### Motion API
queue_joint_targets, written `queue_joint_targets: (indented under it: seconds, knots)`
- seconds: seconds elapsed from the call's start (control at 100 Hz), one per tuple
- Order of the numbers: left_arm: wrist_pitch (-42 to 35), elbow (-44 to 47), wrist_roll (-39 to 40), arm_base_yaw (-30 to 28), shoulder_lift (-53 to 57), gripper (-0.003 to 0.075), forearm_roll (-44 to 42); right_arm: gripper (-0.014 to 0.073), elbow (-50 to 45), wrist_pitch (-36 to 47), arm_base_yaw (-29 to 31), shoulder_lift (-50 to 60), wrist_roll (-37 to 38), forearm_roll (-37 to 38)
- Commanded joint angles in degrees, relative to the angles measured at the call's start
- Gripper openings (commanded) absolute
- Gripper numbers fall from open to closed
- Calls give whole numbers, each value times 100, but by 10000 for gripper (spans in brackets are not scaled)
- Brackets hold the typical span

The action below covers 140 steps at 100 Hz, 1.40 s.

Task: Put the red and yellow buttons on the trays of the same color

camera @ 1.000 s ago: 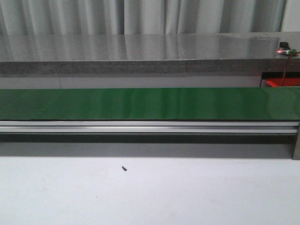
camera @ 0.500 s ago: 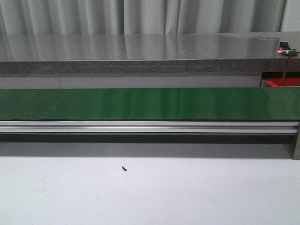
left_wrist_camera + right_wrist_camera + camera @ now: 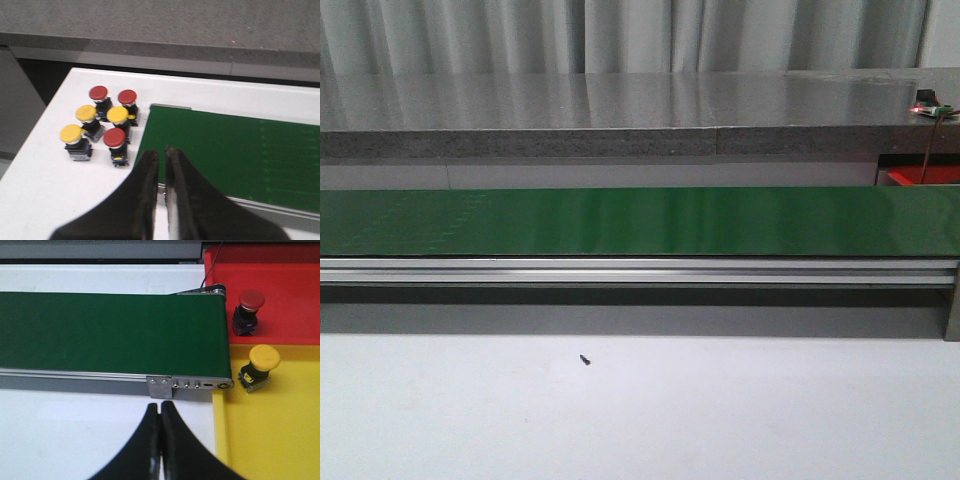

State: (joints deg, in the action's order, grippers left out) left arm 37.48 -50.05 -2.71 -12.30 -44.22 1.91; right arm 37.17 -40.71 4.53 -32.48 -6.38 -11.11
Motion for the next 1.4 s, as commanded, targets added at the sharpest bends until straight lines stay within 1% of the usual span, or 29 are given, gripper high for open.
queue_joint_targets:
  seconds: [0.0,0.08,0.2,0.27,0.32,0.52,0.65,0.79,0.96,1.39]
  knots:
    - [-486,-288,111,-291,-165,142,-2,-68,153,402,-16,6,-50,-62]
    - [-545,-328,314,-562,-349,237,-2,-68,153,402,-16,6,-50,-62]
    - [-555,-404,346,-903,-755,421,120,-68,153,402,-16,6,-50,-62]
    - [-543,-466,346,-1100,-1052,494,225,-68,153,402,-16,6,-50,-62]
    - [-543,-536,346,-1225,-1264,515,265,-68,153,402,-16,6,-50,-62]
    - [-557,-926,346,-1661,-2205,517,295,-68,153,402,-16,6,-50,-62]
    - [-468,-1229,335,-1840,-2840,515,448,-68,153,402,-16,6,-50,-62]
    - [-205,-1664,323,-1868,-3658,515,438,-68,153,402,-16,6,-50,-62]
    - [-61,-2209,323,-1868,-4569,515,428,-68,153,402,-16,6,-50,-62]
    - [16,-3337,323,-1868,-6018,514,384,-68,153,402,-16,6,-50,-62]
